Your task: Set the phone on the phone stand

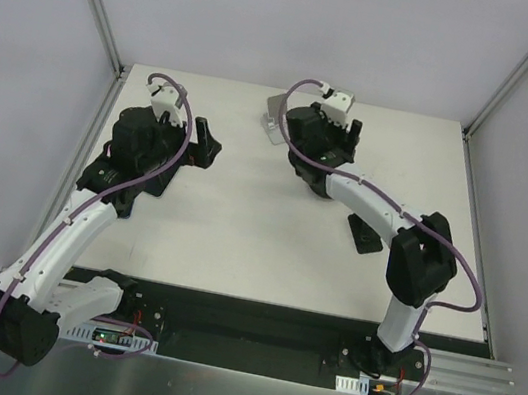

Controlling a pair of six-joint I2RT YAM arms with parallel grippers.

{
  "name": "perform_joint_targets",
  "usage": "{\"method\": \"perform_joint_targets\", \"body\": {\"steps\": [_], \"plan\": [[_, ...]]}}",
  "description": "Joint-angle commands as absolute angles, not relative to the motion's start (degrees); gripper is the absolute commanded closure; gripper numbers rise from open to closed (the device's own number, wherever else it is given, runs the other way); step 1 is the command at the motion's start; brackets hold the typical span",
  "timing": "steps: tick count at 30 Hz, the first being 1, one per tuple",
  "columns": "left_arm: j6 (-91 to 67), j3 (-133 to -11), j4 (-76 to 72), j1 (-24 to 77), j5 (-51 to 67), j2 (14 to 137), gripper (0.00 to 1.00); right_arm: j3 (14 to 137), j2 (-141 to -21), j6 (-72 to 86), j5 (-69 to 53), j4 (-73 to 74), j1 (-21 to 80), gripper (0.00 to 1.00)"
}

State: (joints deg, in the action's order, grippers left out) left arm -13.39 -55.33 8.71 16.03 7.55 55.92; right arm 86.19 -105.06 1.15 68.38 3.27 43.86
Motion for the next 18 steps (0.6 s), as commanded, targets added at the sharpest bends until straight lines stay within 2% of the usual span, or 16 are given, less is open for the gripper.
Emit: {"method": "perform_joint_targets", "body": {"steps": [1, 7, 14, 18], "plan": [[-16.5, -56.1, 5.5, 15.6, 12.7, 57.7, 0.01, 91.6, -102.5, 1.5, 75.5, -1.1, 37.9, 0.99], [-22.1, -54.8, 5.4, 15.5, 1.7, 58.4, 0.01, 88.8, -99.2, 4.4, 75.0, -0.5, 28.2, 0.99], [-22.7, -54.2, 5.5, 15.2, 0.4, 58.4, 0.01, 82.2, -92.6, 13.8, 75.1, 9.9, 18.0, 0.99], [-22.9, -54.3, 5.5, 15.3, 1.1, 59.0, 0.01, 79.5, -88.7, 28.5, 75.0, 21.3, 13.4, 0.99]]}}
